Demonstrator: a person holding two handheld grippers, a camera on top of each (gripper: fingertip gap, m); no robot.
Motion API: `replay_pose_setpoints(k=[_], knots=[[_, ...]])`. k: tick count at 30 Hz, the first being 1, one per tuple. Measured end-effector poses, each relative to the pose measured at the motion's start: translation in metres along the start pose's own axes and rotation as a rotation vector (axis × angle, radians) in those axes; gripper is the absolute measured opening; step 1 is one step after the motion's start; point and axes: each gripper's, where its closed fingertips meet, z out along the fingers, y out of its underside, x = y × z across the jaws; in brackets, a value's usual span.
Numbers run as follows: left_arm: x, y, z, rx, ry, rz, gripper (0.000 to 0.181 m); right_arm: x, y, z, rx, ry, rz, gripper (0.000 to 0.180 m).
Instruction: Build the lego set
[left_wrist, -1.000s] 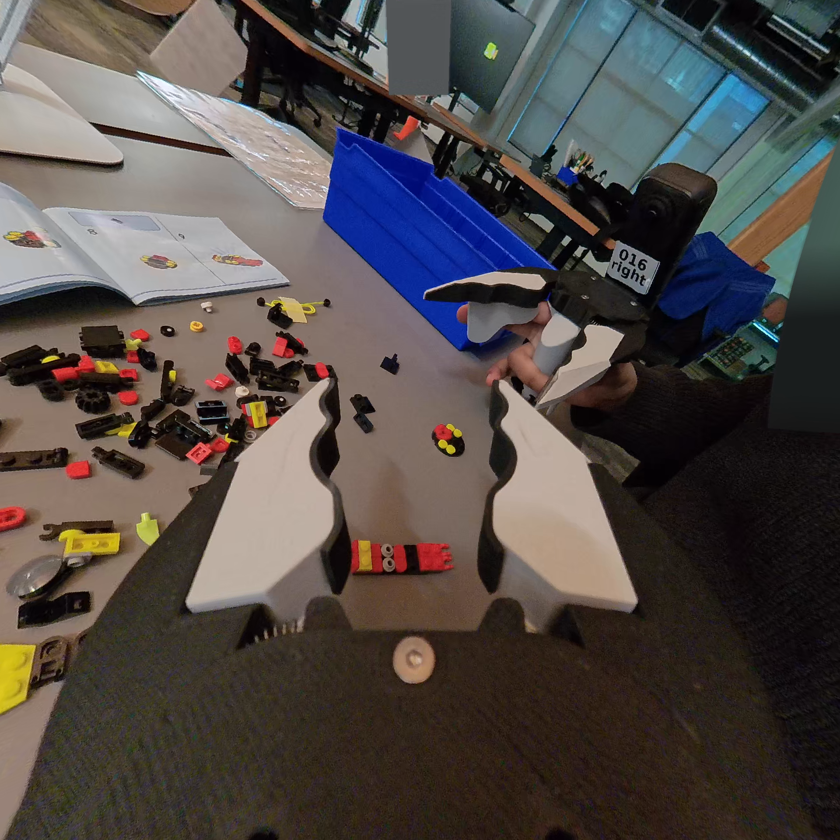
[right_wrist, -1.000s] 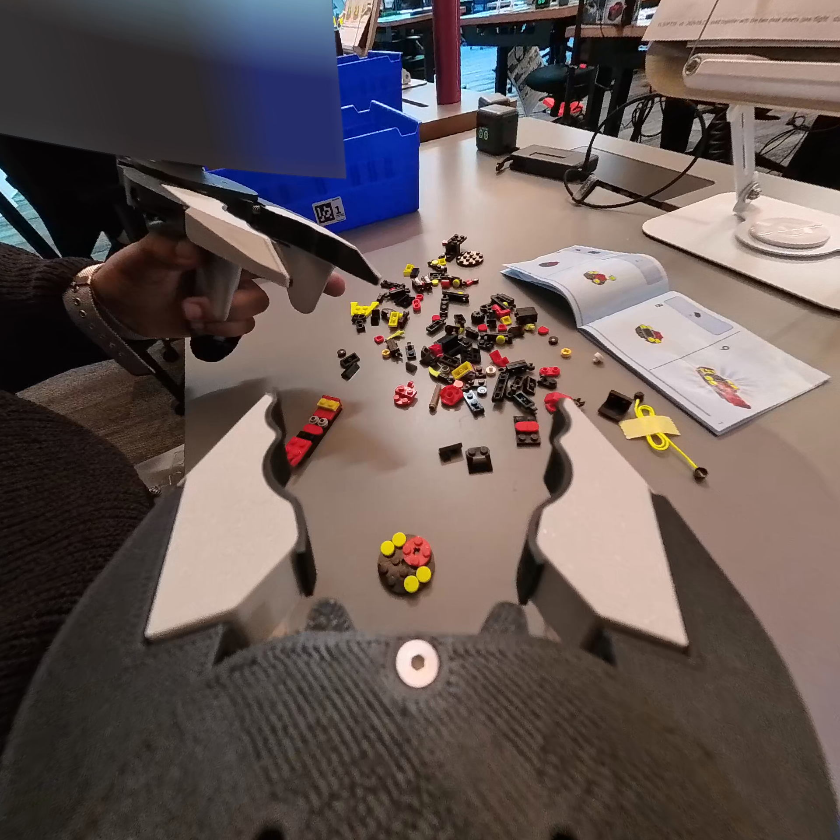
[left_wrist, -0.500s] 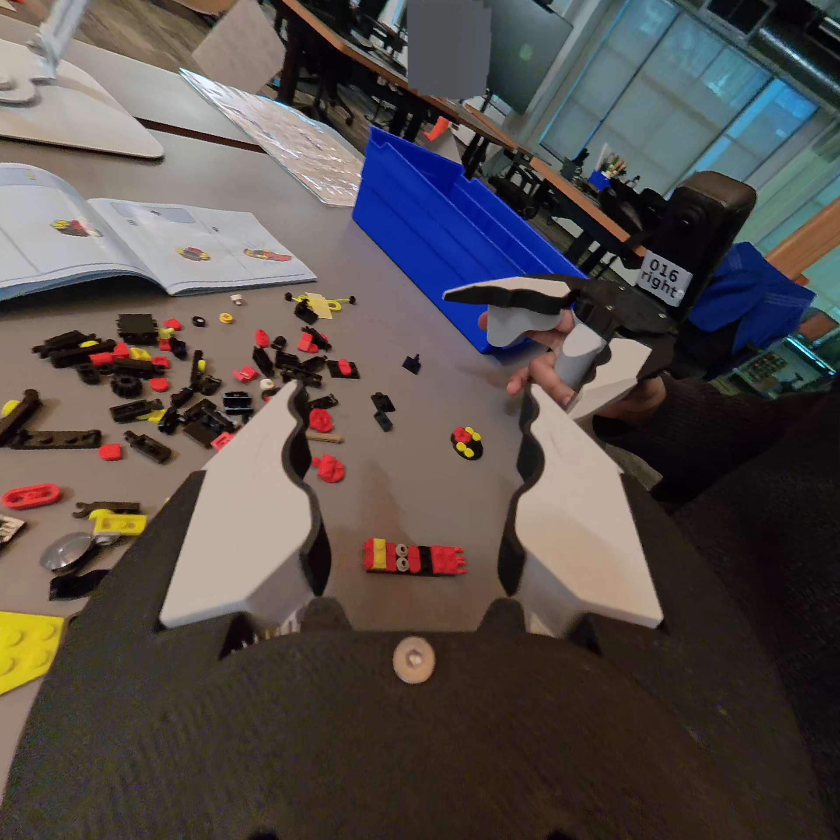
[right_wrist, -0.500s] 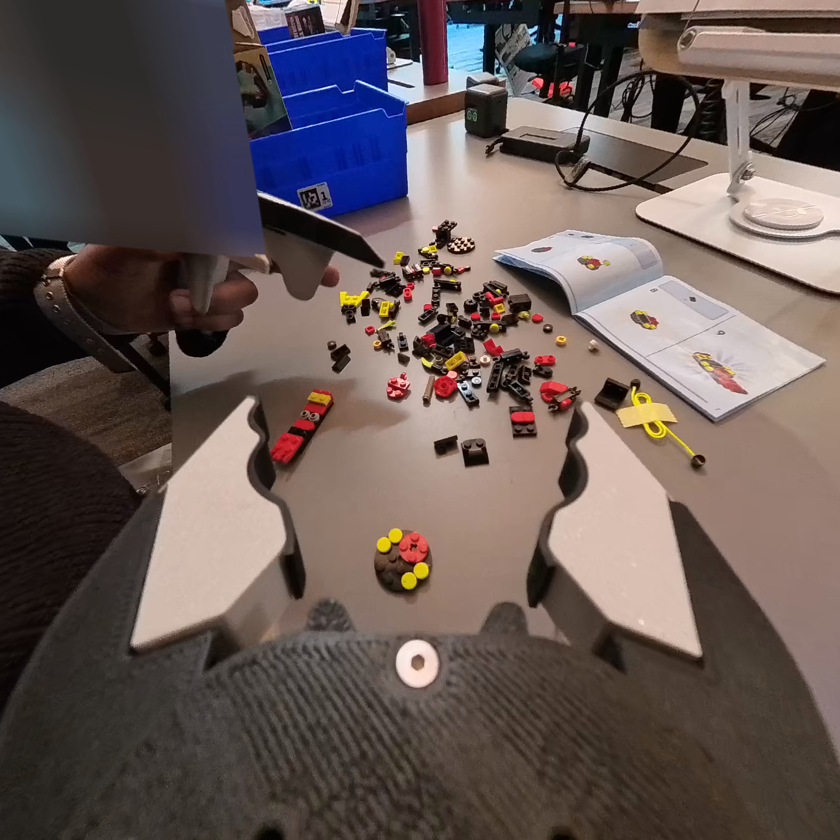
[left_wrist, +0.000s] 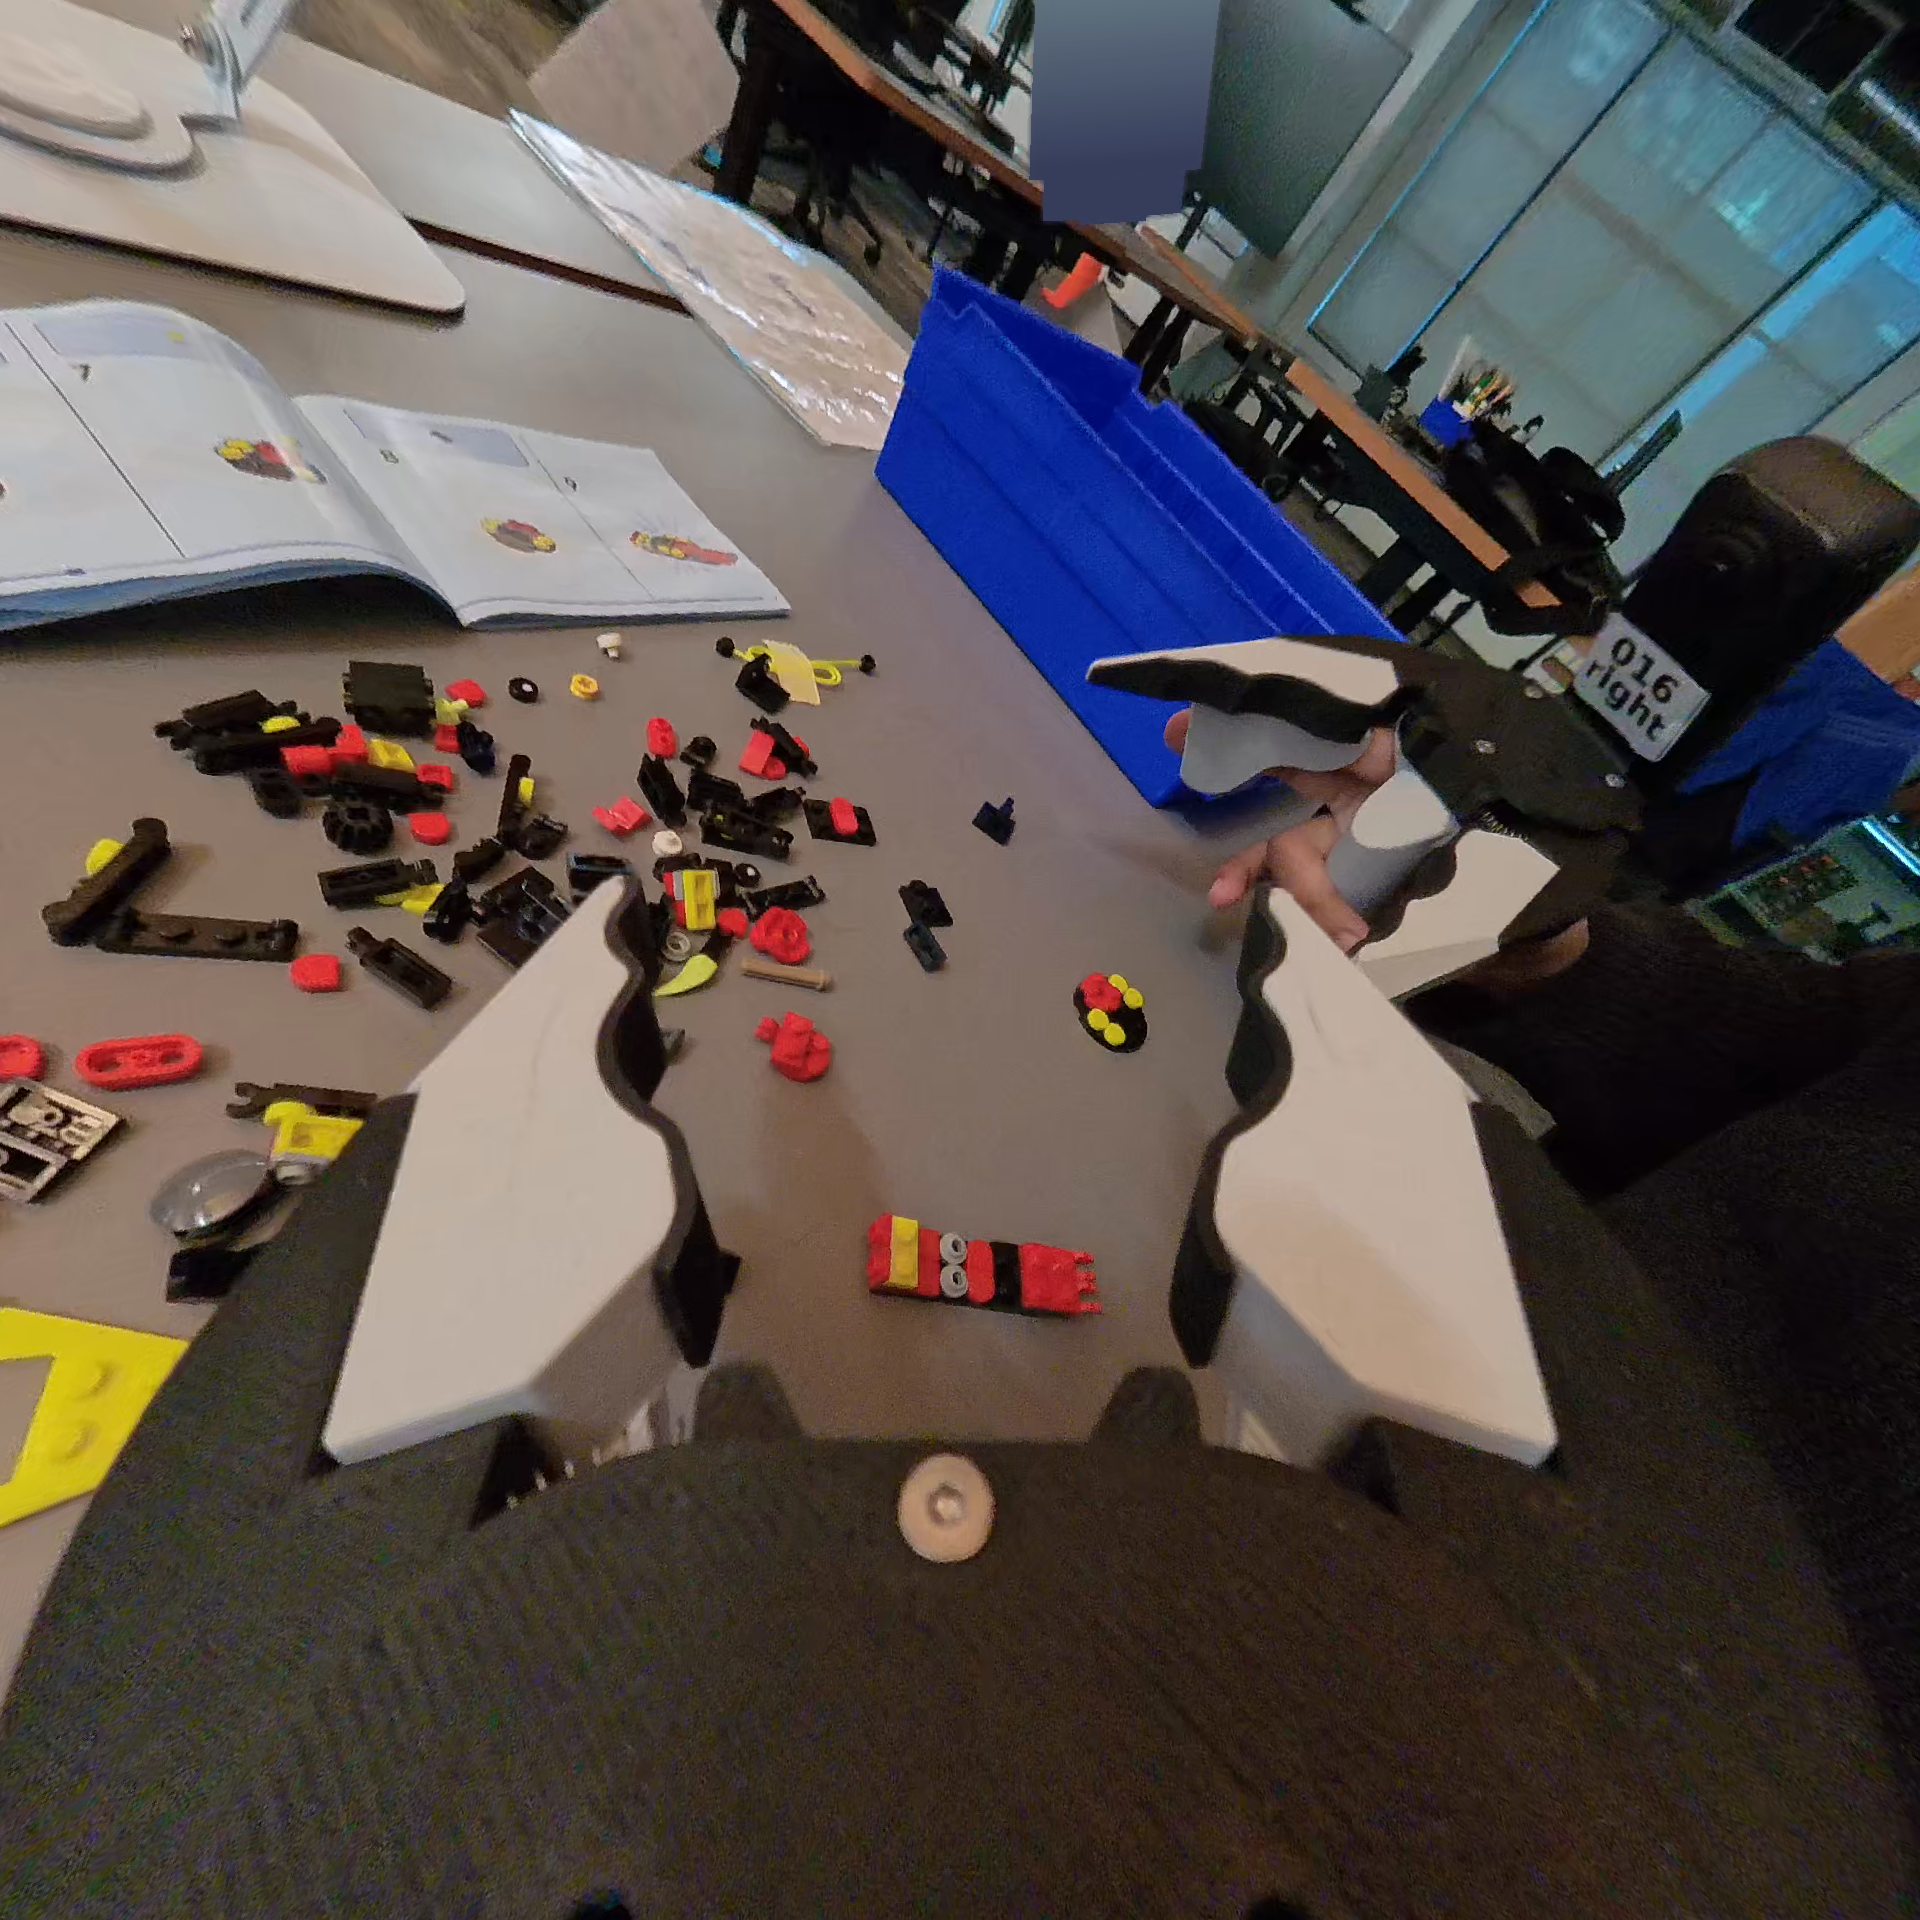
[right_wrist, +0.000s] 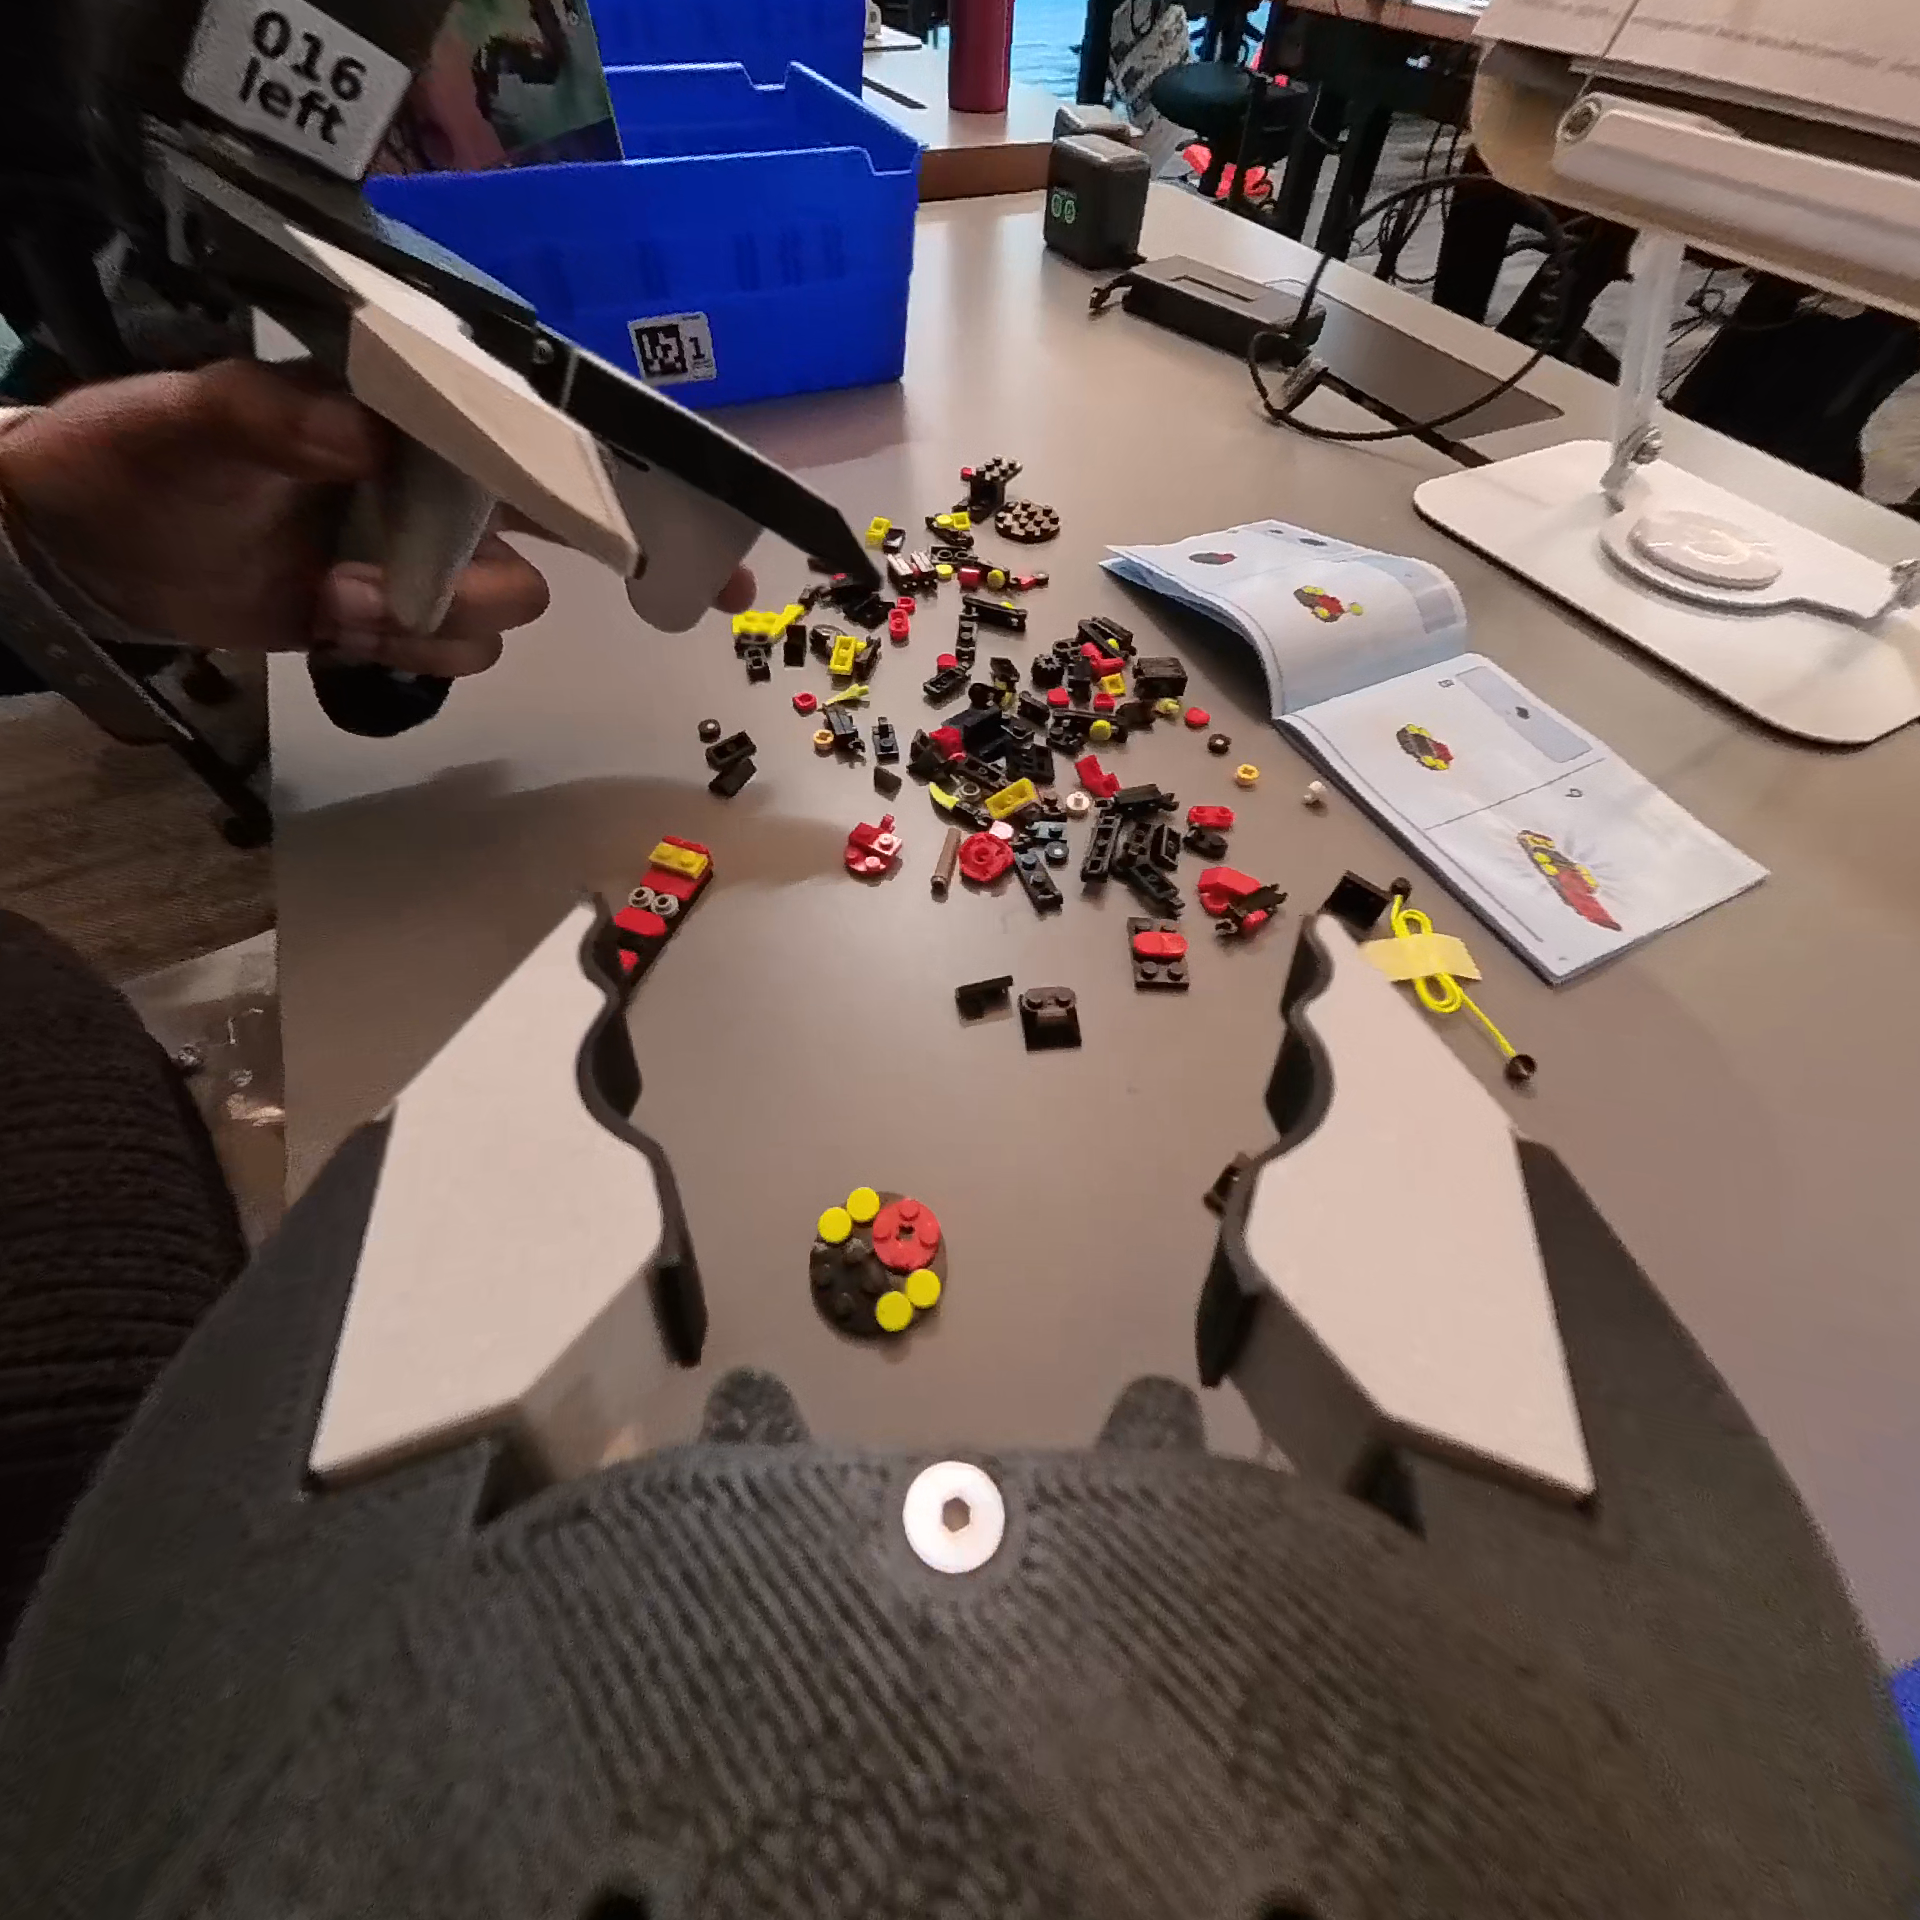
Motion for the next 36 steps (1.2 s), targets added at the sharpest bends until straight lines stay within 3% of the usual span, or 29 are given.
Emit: replay_pose_setpoints(k=[9, 28, 36], knots=[[0.010, 0.021, 0.012, -0.113, 0.032, 0.030, 0.109, 0.005, 0.015, 0.004, -0.084, 0.056, -0.043, 0.122], [0.019, 0.034, 0.018, -0.165, 0.087, -0.028, 0.109, 0.012, 0.035, 0.007, -0.198, 0.106, -0.077, 0.112], [0.029, 0.033, 0.016, -0.170, 0.147, -0.037, 0.091, 0.005, 0.037, 0.007, -0.211, 0.064, -0.099, 0.080]])
